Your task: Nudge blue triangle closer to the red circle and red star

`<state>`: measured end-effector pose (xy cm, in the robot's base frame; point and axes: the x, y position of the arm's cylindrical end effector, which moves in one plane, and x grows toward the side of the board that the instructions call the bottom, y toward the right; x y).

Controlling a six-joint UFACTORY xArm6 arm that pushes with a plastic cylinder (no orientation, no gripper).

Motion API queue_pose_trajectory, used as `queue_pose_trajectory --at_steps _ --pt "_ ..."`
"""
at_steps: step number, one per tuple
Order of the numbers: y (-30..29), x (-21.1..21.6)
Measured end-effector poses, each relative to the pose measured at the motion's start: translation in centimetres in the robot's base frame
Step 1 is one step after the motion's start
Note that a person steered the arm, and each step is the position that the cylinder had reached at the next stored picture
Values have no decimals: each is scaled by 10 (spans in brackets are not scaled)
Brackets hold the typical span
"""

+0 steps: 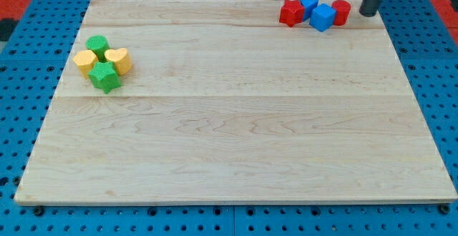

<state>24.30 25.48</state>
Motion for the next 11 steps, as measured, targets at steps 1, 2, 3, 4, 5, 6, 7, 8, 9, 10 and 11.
queue_pose_trajectory --at_steps 1,2,3,4,5,6,7,8,9,10,11 --pt "-40 -2" --pt "-85 -2" --pt "-122 -2" --pt "-118 -2" --pt "-73 -3" --pt "-30 -8" --pt "-32 -46" --pt "-54 -52" --pt "-75 -32" --pt "-102 -27" --pt "-108 -48"
